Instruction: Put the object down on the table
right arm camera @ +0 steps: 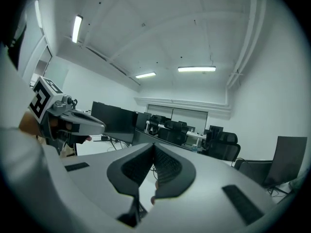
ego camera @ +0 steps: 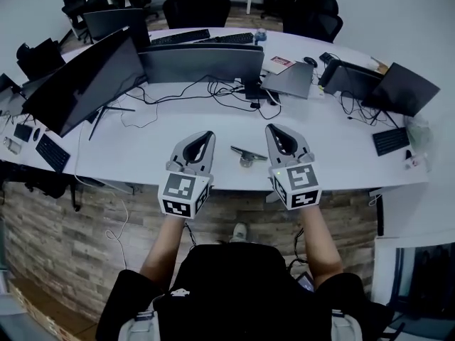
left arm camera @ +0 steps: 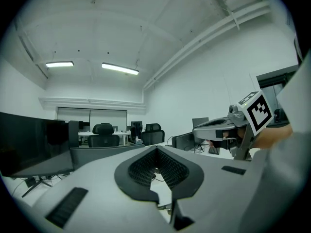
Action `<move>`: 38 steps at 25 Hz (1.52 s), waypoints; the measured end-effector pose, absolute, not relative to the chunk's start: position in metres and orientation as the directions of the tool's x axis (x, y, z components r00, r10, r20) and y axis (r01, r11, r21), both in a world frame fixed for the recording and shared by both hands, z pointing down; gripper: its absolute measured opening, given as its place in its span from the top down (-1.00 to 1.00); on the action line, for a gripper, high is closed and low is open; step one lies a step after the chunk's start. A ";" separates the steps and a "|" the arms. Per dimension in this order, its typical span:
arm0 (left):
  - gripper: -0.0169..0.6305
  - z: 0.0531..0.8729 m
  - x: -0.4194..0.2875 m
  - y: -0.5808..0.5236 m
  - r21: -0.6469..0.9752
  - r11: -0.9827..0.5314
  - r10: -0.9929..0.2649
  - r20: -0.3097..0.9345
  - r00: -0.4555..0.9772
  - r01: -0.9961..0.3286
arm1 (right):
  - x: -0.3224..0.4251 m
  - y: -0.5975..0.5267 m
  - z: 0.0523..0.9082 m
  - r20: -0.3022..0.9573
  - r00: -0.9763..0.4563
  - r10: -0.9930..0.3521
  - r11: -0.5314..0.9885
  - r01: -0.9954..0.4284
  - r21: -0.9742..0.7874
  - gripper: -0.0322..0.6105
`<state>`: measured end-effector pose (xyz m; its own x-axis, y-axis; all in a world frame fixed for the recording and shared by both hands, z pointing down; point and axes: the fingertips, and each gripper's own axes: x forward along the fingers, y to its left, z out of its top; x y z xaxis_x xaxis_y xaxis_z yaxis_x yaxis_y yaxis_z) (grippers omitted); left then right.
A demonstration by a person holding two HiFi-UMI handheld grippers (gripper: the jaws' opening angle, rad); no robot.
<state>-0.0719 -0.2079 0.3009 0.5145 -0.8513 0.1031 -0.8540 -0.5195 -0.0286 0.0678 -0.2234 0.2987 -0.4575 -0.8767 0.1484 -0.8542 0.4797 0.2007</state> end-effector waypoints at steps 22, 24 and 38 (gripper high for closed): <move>0.91 0.267 -0.079 -0.204 -0.113 -0.500 -0.866 0.030 0.500 -0.859 | 0.069 -0.209 0.261 0.042 -0.449 -0.892 0.449 -0.873 0.191 0.83; 0.91 0.267 -0.079 -0.204 -0.118 -0.500 -0.866 0.030 0.500 -0.858 | 0.069 -0.209 0.262 0.044 -0.448 -0.893 0.447 -0.873 0.192 0.83; 0.91 0.267 -0.076 -0.204 -0.116 -0.505 -0.862 0.029 0.506 -0.855 | 0.068 -0.209 0.265 0.050 -0.451 -0.891 0.451 -0.872 0.191 0.83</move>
